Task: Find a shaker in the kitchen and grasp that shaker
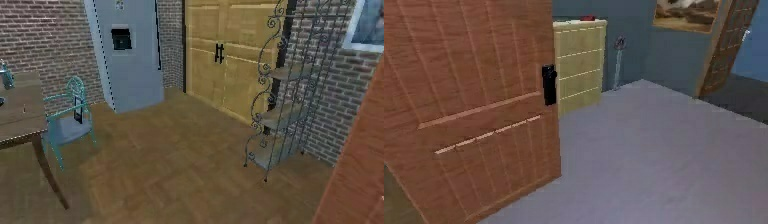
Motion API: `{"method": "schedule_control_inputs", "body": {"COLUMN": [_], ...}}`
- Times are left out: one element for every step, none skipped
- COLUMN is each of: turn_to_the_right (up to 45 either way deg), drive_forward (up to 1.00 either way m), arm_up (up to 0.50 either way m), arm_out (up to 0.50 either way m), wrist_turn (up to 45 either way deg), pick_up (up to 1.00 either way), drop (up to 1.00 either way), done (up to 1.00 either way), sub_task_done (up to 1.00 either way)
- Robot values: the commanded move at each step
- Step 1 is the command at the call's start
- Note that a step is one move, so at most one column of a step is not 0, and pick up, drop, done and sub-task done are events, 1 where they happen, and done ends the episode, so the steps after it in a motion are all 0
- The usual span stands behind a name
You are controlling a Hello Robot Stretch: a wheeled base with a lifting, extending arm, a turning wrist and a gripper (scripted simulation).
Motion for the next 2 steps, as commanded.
{"method": "schedule_control_inputs", "body": {"turn_to_the_right": [-27.0, 0.0], "drive_forward": [0.00, 0.40], "arm_up": [0.00, 0.00], "arm_out": [0.00, 0.00], "wrist_turn": [0.0, 0.0], "pick_up": [0.00, 0.00], "drop": [0.00, 0.00], "done": [0.00, 0.00], "sub_task_done": [0.00, 0.00]}}
